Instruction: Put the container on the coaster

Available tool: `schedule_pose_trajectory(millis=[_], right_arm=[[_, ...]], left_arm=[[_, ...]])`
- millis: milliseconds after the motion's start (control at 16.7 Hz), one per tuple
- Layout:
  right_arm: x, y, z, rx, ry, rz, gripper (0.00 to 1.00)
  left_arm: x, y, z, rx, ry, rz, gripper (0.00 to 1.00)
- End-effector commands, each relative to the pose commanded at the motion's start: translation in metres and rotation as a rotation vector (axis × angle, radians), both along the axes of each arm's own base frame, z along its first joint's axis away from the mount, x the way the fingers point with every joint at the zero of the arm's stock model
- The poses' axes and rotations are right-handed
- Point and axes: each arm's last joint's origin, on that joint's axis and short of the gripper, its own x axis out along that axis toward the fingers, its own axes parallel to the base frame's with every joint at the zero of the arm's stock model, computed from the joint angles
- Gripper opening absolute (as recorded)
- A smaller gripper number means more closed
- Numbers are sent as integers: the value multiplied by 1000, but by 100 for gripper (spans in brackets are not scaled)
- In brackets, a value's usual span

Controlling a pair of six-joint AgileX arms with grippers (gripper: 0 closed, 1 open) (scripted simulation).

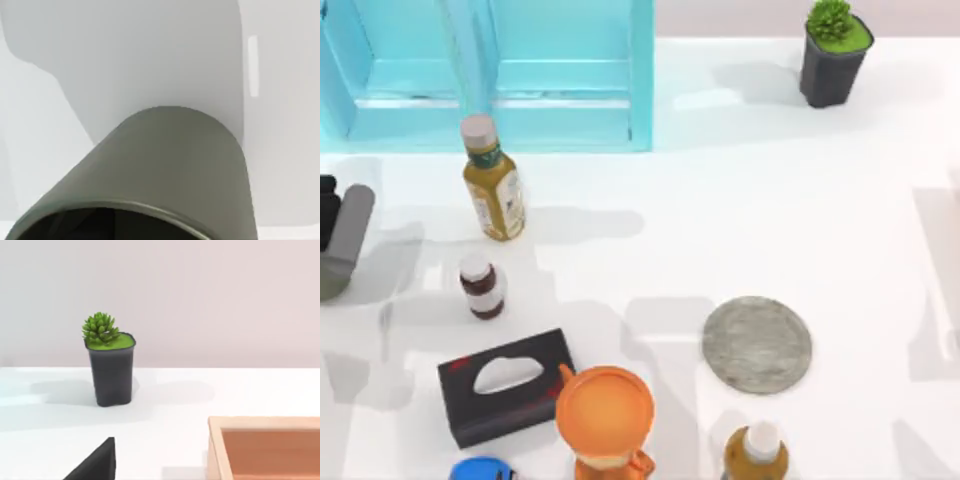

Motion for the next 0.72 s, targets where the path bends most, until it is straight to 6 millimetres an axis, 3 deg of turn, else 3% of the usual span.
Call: schedule_pose_trajectory(millis=[300, 720], right_arm=[[0, 0, 0, 0, 0, 0, 100], [0, 0, 0, 0, 0, 0, 100]], left_arm=[[-1, 0, -4, 0, 3, 0, 100], [-1, 0, -4, 0, 3, 0, 47]])
